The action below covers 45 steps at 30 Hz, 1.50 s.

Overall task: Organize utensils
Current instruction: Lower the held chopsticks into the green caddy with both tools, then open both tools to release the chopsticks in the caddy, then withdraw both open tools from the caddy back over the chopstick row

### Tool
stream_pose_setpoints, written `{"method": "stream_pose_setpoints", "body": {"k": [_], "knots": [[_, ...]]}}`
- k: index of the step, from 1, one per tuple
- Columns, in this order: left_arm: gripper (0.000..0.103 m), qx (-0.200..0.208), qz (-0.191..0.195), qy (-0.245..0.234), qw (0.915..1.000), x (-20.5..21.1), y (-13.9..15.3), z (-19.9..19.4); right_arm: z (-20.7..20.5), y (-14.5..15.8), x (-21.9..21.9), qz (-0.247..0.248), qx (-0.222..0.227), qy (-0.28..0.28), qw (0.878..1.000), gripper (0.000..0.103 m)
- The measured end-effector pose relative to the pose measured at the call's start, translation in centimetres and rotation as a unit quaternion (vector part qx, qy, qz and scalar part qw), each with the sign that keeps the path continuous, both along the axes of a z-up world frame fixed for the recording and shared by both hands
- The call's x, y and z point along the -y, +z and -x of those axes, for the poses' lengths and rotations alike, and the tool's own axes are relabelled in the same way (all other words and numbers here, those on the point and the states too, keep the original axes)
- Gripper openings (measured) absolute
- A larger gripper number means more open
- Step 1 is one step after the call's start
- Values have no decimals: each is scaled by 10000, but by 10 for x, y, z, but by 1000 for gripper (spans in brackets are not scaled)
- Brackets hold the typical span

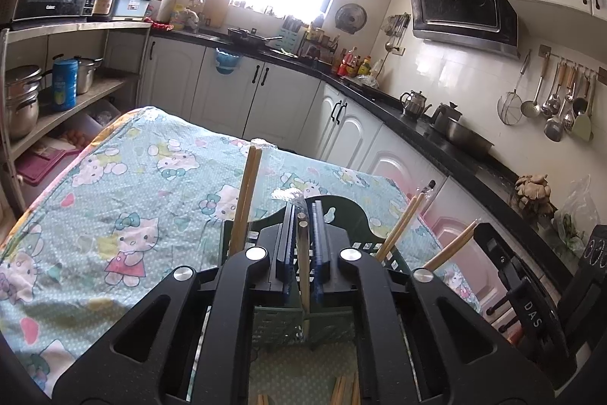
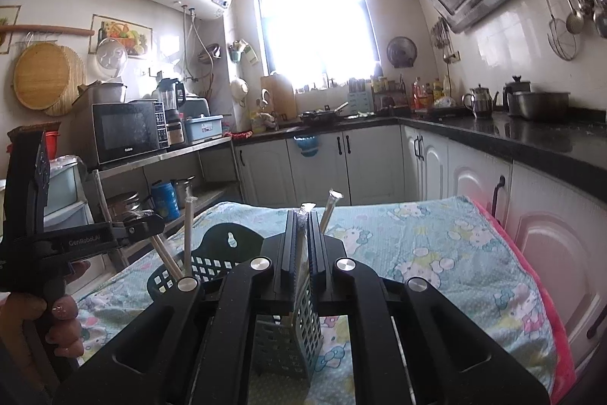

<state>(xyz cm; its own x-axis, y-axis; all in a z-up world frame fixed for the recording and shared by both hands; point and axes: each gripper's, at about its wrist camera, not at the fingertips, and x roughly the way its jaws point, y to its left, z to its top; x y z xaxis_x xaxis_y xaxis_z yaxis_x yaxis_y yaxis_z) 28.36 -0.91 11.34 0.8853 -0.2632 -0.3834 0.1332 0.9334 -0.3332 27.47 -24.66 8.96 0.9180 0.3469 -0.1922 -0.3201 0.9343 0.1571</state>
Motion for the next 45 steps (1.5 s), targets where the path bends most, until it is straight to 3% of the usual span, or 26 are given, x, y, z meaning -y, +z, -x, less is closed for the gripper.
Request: {"method": "stream_pose_setpoints", "body": {"k": [3,12,26,38,45], "knots": [[6,-48,-3,-8,10000,0,-1,0,0,-3,3,-54,-89,-17,9999,6],[19,-154,-53,-24,9999,0,-1,0,4,-6,6,-162,-278,26,9995,23],[57,-414,11,-110,9991,-7,-3,13,11,-10,8,-141,-561,93,9983,42],[90,-341,87,-181,9992,-12,-8,45,31,-15,8,-1,-692,149,9975,54],[91,-278,146,-199,9993,-11,-11,61,41,-19,10,52,-798,167,9967,57]]}}
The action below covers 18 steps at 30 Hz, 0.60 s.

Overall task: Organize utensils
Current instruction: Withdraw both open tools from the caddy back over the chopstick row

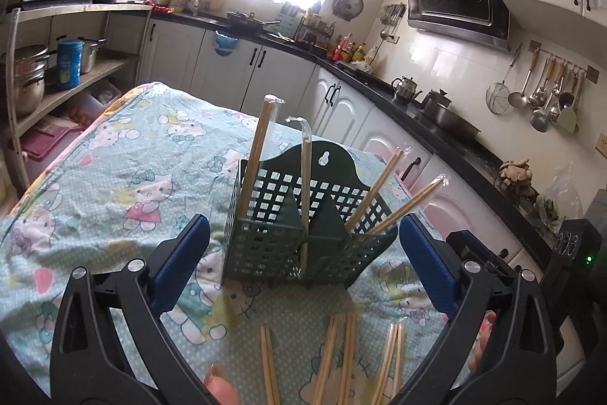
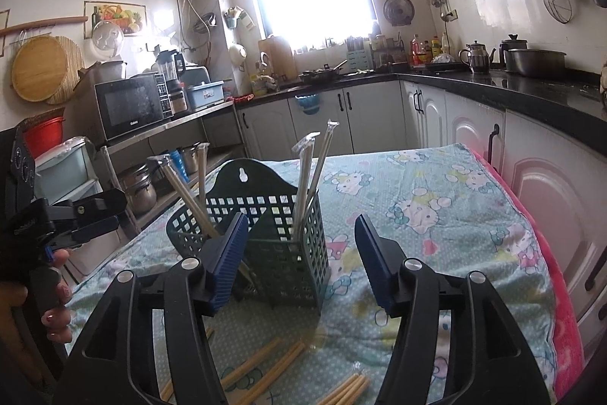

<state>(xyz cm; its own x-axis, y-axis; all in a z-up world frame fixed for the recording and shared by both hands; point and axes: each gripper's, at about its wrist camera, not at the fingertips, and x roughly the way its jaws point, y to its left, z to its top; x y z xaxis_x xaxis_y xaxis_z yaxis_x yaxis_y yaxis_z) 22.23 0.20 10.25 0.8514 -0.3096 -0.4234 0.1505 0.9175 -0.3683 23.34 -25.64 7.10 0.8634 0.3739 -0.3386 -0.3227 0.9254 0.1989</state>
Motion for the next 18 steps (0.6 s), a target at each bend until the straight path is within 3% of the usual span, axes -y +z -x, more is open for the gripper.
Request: {"method": "stream_pose_setpoints", "body": {"k": [18], "knots": [[91,-87,11,32,10000,-6,-14,22,23,-15,0,268,-347,39,9990,57]]}}
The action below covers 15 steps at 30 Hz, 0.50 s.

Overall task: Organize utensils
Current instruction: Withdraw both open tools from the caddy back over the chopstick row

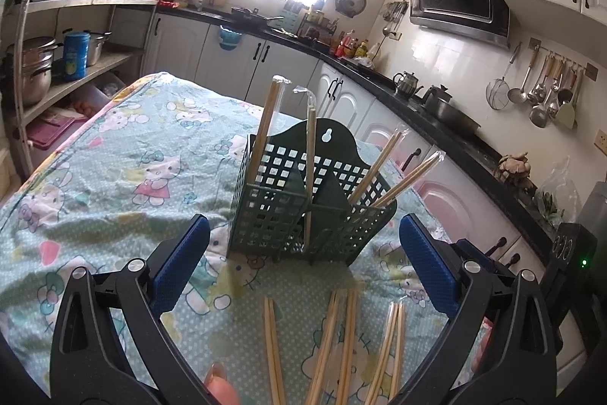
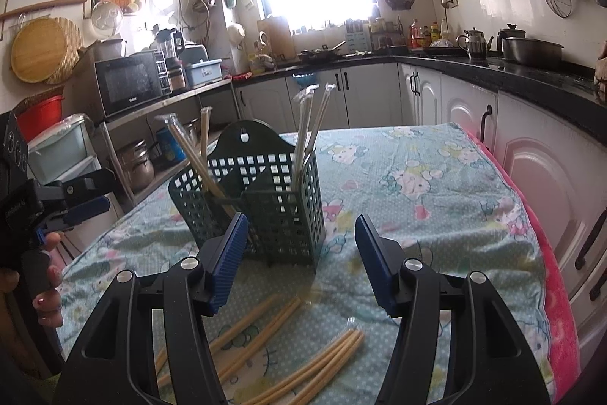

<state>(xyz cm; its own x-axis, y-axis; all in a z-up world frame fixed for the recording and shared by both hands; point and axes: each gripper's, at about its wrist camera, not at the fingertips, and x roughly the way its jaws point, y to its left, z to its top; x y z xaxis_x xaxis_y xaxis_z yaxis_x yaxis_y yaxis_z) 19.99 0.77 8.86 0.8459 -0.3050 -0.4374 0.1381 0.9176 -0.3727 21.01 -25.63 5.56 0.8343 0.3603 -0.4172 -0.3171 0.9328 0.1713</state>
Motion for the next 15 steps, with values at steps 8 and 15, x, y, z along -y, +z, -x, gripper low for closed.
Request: {"method": "stream_pose_setpoints", "body": {"k": [8,15], "knots": [[91,-70,-4,21,10000,-3,-5,7,8,-8,-5,113,-132,71,9998,57],[91,-186,-45,33,9998,-7,-16,13,15,-19,-8,227,-290,138,9992,57]]}}
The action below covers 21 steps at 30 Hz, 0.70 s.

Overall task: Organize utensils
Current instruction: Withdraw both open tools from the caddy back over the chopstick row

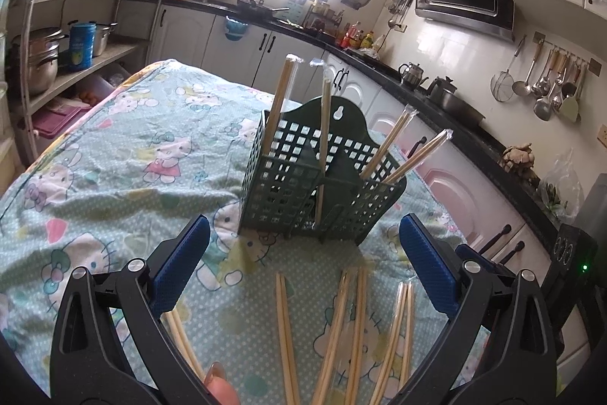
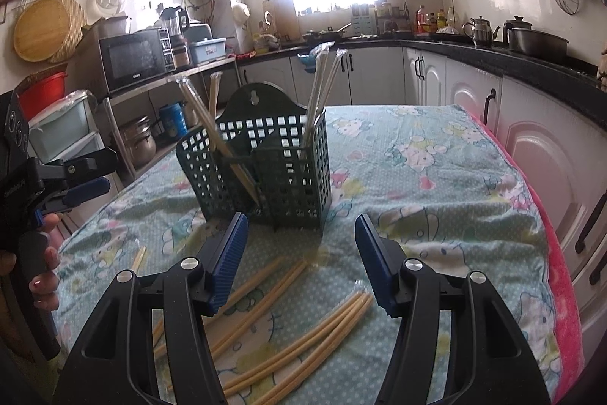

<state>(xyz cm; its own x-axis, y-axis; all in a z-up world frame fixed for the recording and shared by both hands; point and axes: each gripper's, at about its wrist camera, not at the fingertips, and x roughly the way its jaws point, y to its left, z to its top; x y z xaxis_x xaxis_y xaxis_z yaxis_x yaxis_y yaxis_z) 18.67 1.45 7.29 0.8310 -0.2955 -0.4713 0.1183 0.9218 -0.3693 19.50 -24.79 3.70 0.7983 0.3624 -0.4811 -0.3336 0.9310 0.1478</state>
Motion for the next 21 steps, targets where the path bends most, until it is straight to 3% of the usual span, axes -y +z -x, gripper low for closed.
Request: {"method": "stream_pose_setpoints", "body": {"k": [21], "knots": [[91,-331,-59,162,9993,-12,-24,20,15,-26,5,147,-435,-5,9989,57]]}}
